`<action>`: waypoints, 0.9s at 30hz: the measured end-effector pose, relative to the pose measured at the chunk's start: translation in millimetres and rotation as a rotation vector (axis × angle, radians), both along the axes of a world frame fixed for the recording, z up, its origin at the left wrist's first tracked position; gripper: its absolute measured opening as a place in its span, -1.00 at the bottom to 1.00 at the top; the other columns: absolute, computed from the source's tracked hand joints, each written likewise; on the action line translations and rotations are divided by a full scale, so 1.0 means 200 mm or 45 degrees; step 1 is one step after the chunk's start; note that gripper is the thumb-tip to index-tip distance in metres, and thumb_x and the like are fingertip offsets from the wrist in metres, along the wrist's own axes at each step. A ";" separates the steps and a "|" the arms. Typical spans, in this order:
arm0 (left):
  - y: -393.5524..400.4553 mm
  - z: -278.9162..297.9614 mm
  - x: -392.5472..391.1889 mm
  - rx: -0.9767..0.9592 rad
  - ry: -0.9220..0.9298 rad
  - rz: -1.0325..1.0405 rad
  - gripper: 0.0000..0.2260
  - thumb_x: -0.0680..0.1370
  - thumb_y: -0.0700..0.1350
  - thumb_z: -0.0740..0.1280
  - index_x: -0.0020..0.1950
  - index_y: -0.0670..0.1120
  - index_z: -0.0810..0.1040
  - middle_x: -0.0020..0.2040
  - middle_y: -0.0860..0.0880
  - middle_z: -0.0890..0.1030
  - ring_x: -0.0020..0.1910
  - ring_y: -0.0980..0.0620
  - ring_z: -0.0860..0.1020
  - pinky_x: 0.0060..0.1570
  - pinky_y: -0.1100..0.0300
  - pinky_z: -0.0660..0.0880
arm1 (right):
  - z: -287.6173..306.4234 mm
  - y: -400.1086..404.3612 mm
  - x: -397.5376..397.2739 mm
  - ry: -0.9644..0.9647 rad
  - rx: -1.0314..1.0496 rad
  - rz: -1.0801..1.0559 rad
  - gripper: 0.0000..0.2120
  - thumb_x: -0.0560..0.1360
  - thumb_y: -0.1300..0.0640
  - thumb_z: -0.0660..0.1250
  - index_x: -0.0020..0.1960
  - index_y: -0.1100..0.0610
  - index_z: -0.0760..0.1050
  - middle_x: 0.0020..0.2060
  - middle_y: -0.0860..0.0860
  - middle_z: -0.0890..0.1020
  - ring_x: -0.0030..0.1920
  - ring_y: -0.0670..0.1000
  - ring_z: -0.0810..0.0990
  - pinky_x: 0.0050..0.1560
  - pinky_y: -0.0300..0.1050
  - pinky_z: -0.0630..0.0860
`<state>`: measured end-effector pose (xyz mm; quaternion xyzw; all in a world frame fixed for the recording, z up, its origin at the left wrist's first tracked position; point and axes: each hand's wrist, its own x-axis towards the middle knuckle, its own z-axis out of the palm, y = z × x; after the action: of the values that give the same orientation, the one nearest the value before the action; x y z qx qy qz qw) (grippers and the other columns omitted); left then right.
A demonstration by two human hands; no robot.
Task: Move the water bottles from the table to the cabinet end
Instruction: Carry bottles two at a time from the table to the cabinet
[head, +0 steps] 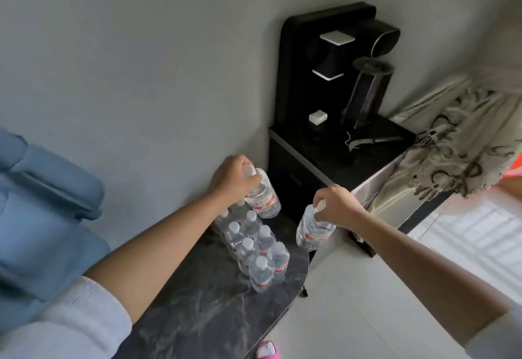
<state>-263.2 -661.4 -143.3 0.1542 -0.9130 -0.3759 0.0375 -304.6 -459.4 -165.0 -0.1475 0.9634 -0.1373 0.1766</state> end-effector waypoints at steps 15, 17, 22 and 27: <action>-0.13 -0.59 -0.87 -0.057 -0.440 0.071 -0.71 0.48 -0.15 0.37 0.16 -0.24 0.50 0.21 -0.21 0.48 0.15 -0.17 0.50 0.10 0.12 0.40 | -0.55 -0.33 -0.62 -0.352 0.107 0.095 -0.67 0.51 0.15 0.25 0.25 0.20 0.43 0.24 0.13 0.39 0.15 0.17 0.54 0.16 -0.02 0.54; -0.14 -0.69 -0.93 -0.069 -0.499 0.101 -0.72 0.46 -0.16 0.38 0.12 -0.25 0.51 0.17 -0.23 0.50 0.12 -0.20 0.51 0.09 0.08 0.42 | -0.64 -0.35 -0.67 -0.415 0.111 0.106 -0.66 0.53 0.15 0.21 0.29 0.20 0.40 0.28 0.14 0.36 0.20 0.17 0.51 0.23 -0.03 0.50; -0.16 -0.93 -1.03 -0.160 -0.642 0.083 -0.68 0.43 -0.12 0.41 0.12 -0.21 0.52 0.15 -0.22 0.55 0.13 -0.18 0.52 0.07 0.09 0.45 | -0.84 -0.35 -0.75 -0.518 0.107 0.136 -0.64 0.55 0.18 0.19 0.34 0.18 0.36 0.36 0.15 0.29 0.31 0.16 0.45 0.33 -0.04 0.41; -0.16 -1.07 -1.07 -0.217 -0.752 0.046 -0.68 0.47 -0.11 0.36 0.17 -0.22 0.50 0.19 -0.22 0.54 0.16 -0.18 0.52 0.02 0.12 0.43 | -0.96 -0.35 -0.78 -0.538 0.087 0.146 -0.64 0.53 0.17 0.23 0.31 0.16 0.40 0.35 0.14 0.31 0.30 0.17 0.45 0.31 -0.03 0.41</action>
<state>-476.8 -693.6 -357.9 0.2692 -0.9097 -0.2363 -0.2100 -459.7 -529.4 -357.7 -0.1640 0.8991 -0.1221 0.3871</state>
